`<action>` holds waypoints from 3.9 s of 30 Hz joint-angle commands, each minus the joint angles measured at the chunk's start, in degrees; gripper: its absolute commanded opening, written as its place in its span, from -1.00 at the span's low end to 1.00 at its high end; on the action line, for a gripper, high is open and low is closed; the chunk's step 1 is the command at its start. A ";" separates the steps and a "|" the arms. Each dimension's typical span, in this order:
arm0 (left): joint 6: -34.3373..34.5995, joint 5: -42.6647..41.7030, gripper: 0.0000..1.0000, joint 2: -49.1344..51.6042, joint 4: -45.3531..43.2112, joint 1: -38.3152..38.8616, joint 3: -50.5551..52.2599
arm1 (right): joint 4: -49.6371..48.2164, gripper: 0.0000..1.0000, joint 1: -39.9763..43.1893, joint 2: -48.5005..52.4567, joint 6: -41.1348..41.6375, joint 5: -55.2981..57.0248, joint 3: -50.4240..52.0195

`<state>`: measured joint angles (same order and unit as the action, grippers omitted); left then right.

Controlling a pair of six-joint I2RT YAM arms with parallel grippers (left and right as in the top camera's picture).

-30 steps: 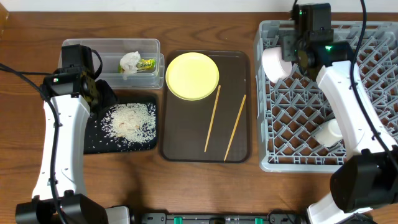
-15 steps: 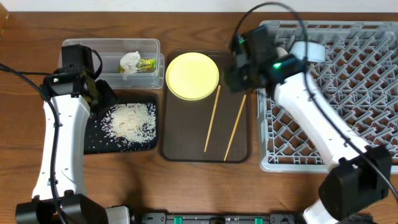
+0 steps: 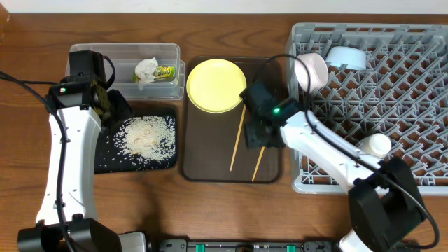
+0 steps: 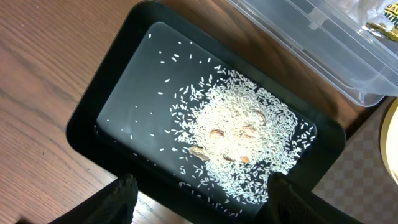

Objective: Sort waste into correct bins and load items into the dishwasher rack
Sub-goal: 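Reach the right gripper to the brown tray and pinch one chopstick, then carry the chopstick with the right gripper and drop it in the rack, then return the right gripper to the brown tray and pinch the second chopstick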

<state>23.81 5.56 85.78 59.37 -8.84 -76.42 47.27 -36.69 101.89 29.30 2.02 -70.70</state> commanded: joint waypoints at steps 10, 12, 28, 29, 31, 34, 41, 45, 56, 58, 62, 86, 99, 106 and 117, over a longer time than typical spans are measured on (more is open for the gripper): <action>0.31 0.92 0.40 -0.07 0.15 -0.13 -0.31 | -0.50 0.16 -2.01 7.85 5.01 2.91 1.14; 0.33 0.92 0.40 -0.07 0.13 -0.13 -0.31 | -0.83 0.17 -2.01 8.66 5.01 2.89 1.14; 0.31 0.92 0.40 -0.07 0.15 -0.13 -0.31 | -2.49 -0.92 -1.46 10.43 4.31 2.25 1.11; 0.31 0.92 0.40 -0.07 0.17 -0.13 -0.31 | -2.49 -0.96 -1.40 10.43 4.33 2.25 1.11; 0.33 0.92 0.40 -0.07 0.15 -0.13 -0.31 | -2.49 -0.98 -1.33 10.40 4.31 2.25 1.11; 0.33 0.92 0.41 -0.07 0.15 -0.13 -0.31 | -2.38 -0.98 -1.18 10.32 4.26 2.25 0.94; 0.31 0.92 0.40 -0.07 0.13 -0.13 -0.31 | -0.72 -0.98 -0.46 5.99 0.04 2.29 -2.19; 0.33 0.92 0.41 -0.07 0.13 -0.13 -0.31 | -0.52 -0.98 0.87 0.39 -3.13 2.54 -3.96; 0.31 0.92 0.41 -0.07 0.11 -0.13 -0.31 | 9.77 -0.98 12.39 -12.02 -6.25 2.43 -4.15; 0.33 0.92 0.41 -0.07 0.13 -0.13 -0.31 | 12.48 -0.98 14.12 -12.28 -6.25 2.45 -4.15; 0.33 0.92 0.41 -0.07 0.11 -0.13 -0.31 | 14.75 -0.98 16.11 -12.22 -6.25 2.45 -2.91; 0.33 0.92 0.40 -0.07 0.13 -0.13 -0.31 | 10.62 -0.28 18.08 -12.20 -6.27 4.20 4.07; 0.33 0.92 0.41 -0.07 0.13 -0.13 -0.31 | 5.57 -0.21 17.33 -13.49 -9.73 3.45 0.87; 0.33 0.92 0.41 -0.07 0.13 -0.13 -0.31 | -5.33 -0.14 14.08 -13.20 -11.76 -6.86 -1.62; 0.33 0.90 0.40 -0.07 0.13 -0.13 -0.31 | -12.68 -0.07 2.75 0.72 -7.45 -1.81 -1.81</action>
<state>23.81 5.56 85.78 59.37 -8.84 -76.42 34.68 -31.59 98.08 20.53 -1.93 -71.68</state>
